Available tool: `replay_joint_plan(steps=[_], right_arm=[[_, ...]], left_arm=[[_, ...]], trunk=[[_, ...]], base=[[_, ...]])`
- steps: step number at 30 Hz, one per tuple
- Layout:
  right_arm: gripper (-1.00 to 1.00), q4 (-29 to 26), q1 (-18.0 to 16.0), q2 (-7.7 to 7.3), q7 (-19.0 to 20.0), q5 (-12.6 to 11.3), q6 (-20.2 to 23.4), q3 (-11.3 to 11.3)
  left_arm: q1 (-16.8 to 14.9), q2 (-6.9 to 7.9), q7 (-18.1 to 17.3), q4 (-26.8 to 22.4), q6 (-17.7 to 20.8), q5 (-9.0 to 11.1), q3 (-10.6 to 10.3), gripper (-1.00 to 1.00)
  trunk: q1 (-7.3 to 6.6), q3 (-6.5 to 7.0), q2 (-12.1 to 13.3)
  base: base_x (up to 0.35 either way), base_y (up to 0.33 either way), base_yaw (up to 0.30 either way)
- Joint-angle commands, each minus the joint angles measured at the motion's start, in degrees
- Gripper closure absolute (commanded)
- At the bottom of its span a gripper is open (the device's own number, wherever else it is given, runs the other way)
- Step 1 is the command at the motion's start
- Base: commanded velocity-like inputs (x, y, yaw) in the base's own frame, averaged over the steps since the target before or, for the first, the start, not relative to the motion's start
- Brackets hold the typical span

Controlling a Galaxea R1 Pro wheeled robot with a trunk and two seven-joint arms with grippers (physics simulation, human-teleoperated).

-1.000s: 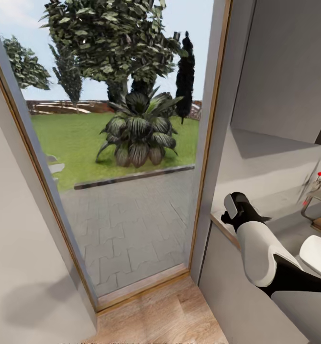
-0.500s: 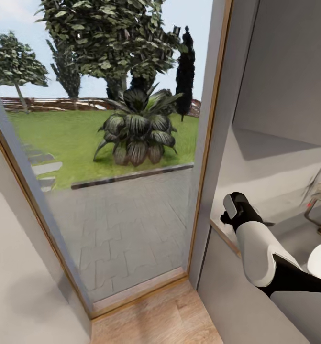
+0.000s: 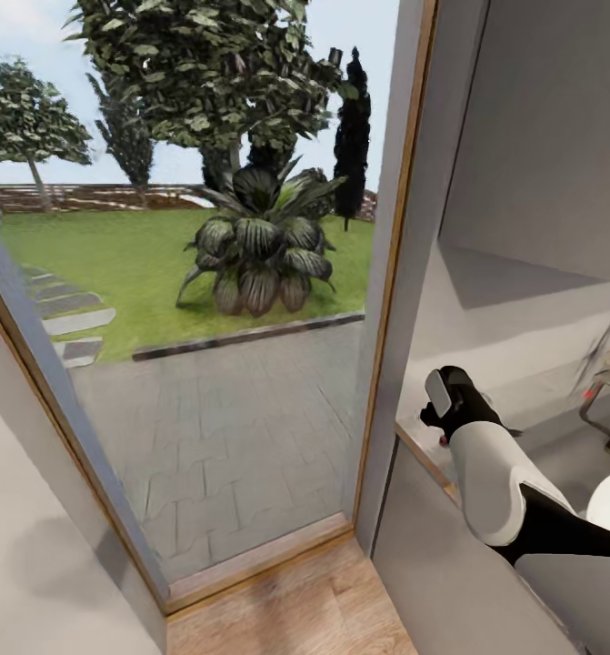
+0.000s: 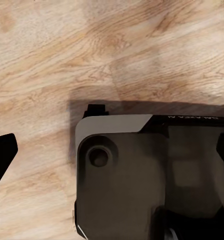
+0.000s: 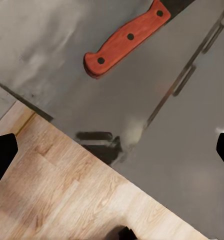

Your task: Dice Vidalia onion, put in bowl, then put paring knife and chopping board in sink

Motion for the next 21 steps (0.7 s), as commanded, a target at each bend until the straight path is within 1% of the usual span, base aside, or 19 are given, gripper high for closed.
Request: replay_joint_plan(steps=[1, 5, 10, 17, 21], right_arm=[[-1.00, -0.1, -0.1, 0.00, 0.1, 0.5, 0.3, -0.4], [-1.00, -0.1, -0.1, -0.17, 0.1, 0.5, 0.3, -0.5], [-1.00, 0.0, -0.1, -0.16, 0.1, 0.5, 0.3, -0.4], [-1.00, 0.0, -0.1, -0.08, 0.1, 0.4, 0.2, -0.4], [-1.00, 0.1, -0.1, -0.07, 0.2, 0.4, 0.0, -0.4]], left_arm=[[-0.1, -0.01, 0.1, 0.1, 0.1, 0.4, -0.2, -1.00], [-0.1, 0.00, 0.0, 0.1, 0.1, 0.4, -0.2, -1.00], [-0.1, 0.07, 0.0, 0.1, 0.1, 0.4, -0.2, -1.00], [-0.1, 0.16, -0.1, 0.1, 0.1, 0.4, -0.2, -1.00], [-0.1, 0.16, -0.1, 0.1, 0.1, 0.4, -0.2, -1.00]], trunk=[[0.04, -0.13, -0.1], [0.04, -0.13, -0.1], [0.04, -0.13, -0.1], [0.04, -0.13, -0.1], [0.04, -0.13, -0.1]], base=[[0.076, -0.190, 0.000], [0.081, -0.204, 0.000], [0.095, -0.119, 0.000], [0.041, -0.021, 0.000], [0.215, -0.001, 0.000]])
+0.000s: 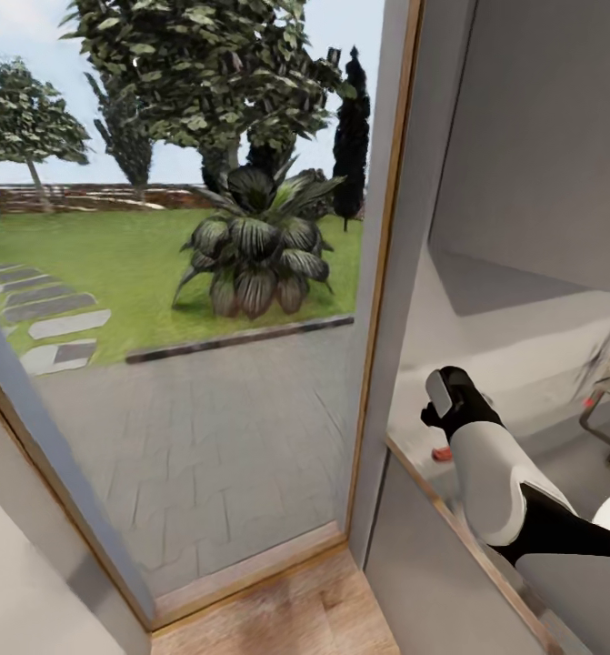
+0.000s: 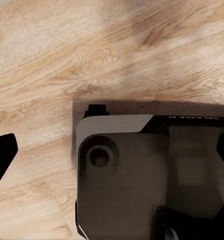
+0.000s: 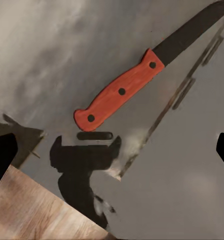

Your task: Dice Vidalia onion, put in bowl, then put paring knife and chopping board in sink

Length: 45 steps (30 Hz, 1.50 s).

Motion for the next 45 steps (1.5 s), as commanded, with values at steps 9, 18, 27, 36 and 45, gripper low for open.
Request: replay_joint_plan(steps=[9, 18, 27, 36, 45], right_arm=[[-1.00, 3.2, -0.1, -0.01, 0.0, 0.4, -3.2, -0.4], [-1.00, 3.9, 0.1, -1.75, 0.0, 0.4, -5.9, -1.0], [-1.00, 4.2, 0.2, -2.49, -0.1, 0.4, -6.4, -1.1], [-1.00, 5.6, 0.2, -2.44, -0.1, 0.4, -6.8, -1.1], [-1.00, 6.7, 0.2, -2.39, -0.1, 0.4, -7.6, -1.1]], left_arm=[[-0.1, -0.01, 0.0, 0.1, 0.1, 0.4, -0.2, -1.00], [-0.1, 0.07, 0.1, 0.2, 0.1, 0.4, -0.2, -1.00], [-0.1, -0.01, 0.1, 0.1, 0.1, 0.4, -0.2, -1.00], [-0.1, 0.03, 0.0, 0.1, 0.0, 0.4, -0.2, -1.00], [-0.1, 0.01, 0.0, 0.1, 0.0, 0.4, -0.2, -1.00]], trunk=[[0.06, -0.13, -0.1], [0.06, -0.13, -0.1], [0.06, -0.49, -0.1], [0.06, -1.22, -0.1], [0.06, -2.02, -0.1]], base=[[0.118, 0.000, 0.000], [0.004, 0.000, 0.000], [0.000, 0.000, 0.000], [0.138, 0.000, 0.000], [0.071, 0.000, 0.000]])
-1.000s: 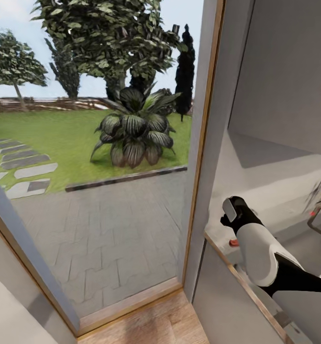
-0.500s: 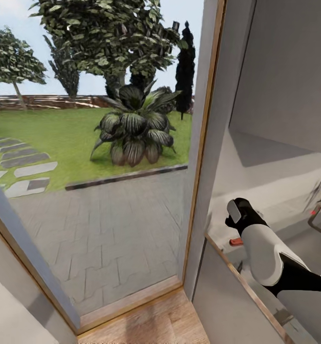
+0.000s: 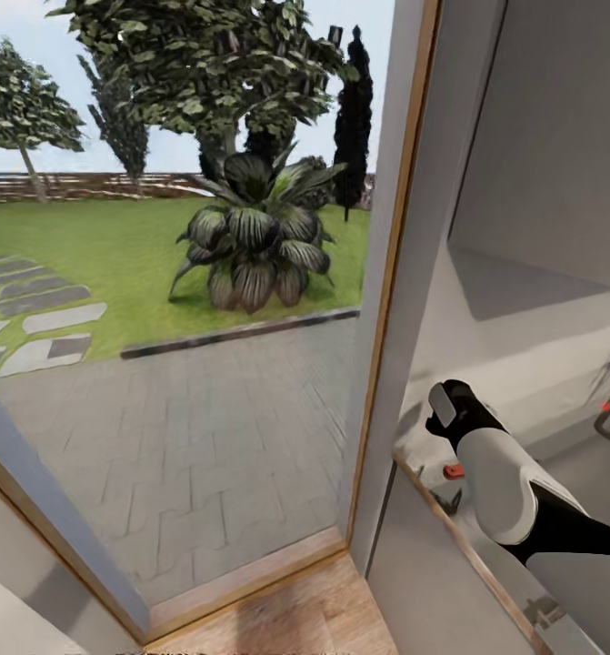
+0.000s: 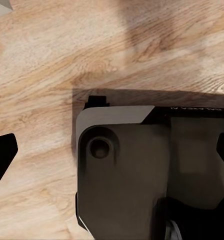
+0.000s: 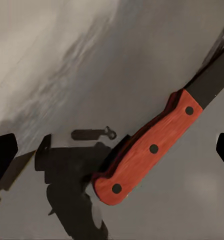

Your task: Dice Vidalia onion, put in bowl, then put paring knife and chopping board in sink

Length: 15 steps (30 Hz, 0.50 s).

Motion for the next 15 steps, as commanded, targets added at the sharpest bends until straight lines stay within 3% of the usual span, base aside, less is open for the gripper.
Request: replay_joint_plan(steps=[1, 9, 15], right_arm=[[-1.00, 0.0, -0.1, 0.06, 0.1, 0.5, 0.3, -0.3], [-1.00, 0.2, 0.0, -0.13, 0.1, 0.4, 0.3, -0.5], [-1.00, 0.2, 0.1, -1.40, 0.3, 0.4, 0.2, -0.7]], left_arm=[[-0.1, -0.01, 0.0, 0.1, 0.1, 0.4, -0.2, -1.00], [-0.1, -0.03, 0.0, 0.1, -0.1, 0.4, -0.2, -1.00], [-0.1, -0.03, 0.0, 0.1, -0.1, 0.4, -0.2, -1.00]], trunk=[[0.03, -0.22, -0.1], [0.03, -0.52, -0.1], [0.03, -0.53, -0.1]], base=[[0.007, 0.000, 0.000], [0.150, -0.136, 0.000], [0.027, -0.025, 0.000]])
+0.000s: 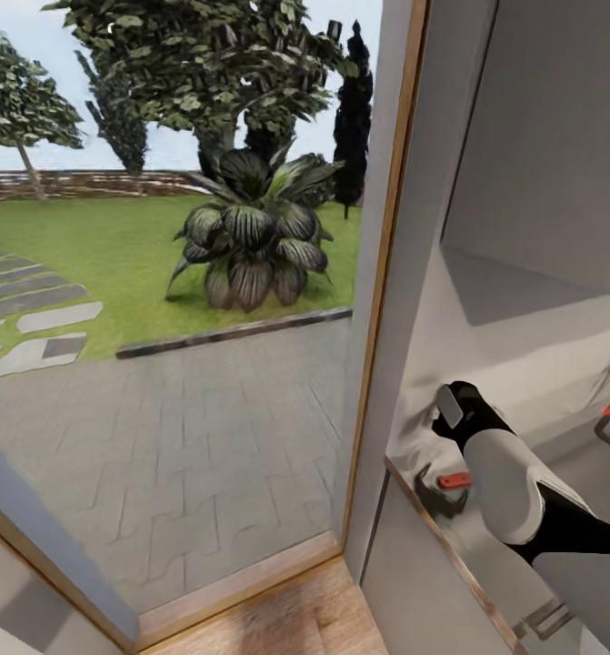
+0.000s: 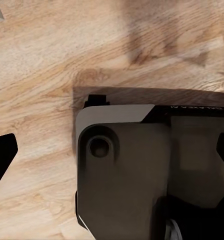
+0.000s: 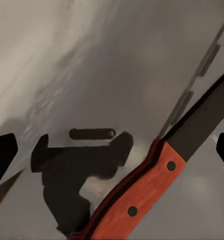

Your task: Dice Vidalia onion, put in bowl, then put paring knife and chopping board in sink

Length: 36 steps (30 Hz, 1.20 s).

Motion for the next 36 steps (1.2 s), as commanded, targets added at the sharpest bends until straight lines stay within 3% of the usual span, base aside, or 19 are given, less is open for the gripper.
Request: replay_joint_plan(steps=[1, 16, 36], right_arm=[[-1.00, 0.0, -0.1, -0.11, 0.1, 0.4, 0.4, -0.3], [-1.00, 0.0, 0.3, -1.11, 3.0, 0.3, 0.4, -0.4], [-1.00, 1.0, 0.3, -1.25, 3.3, 0.3, 0.3, -0.4]], left_arm=[[-0.1, -0.02, 0.0, 0.1, 0.1, 0.4, -0.2, -1.00], [-0.1, 0.06, 0.1, 0.2, 0.2, 0.4, -0.2, -1.00], [-0.1, 0.33, 0.1, 0.2, 0.2, 0.4, -0.2, -1.00]], trunk=[[0.04, -0.12, -0.1], [0.04, -0.12, -0.1], [0.04, -0.12, -0.1]], base=[[0.004, -0.004, 0.000], [0.000, 0.000, 0.000], [-0.048, -0.031, 0.000]])
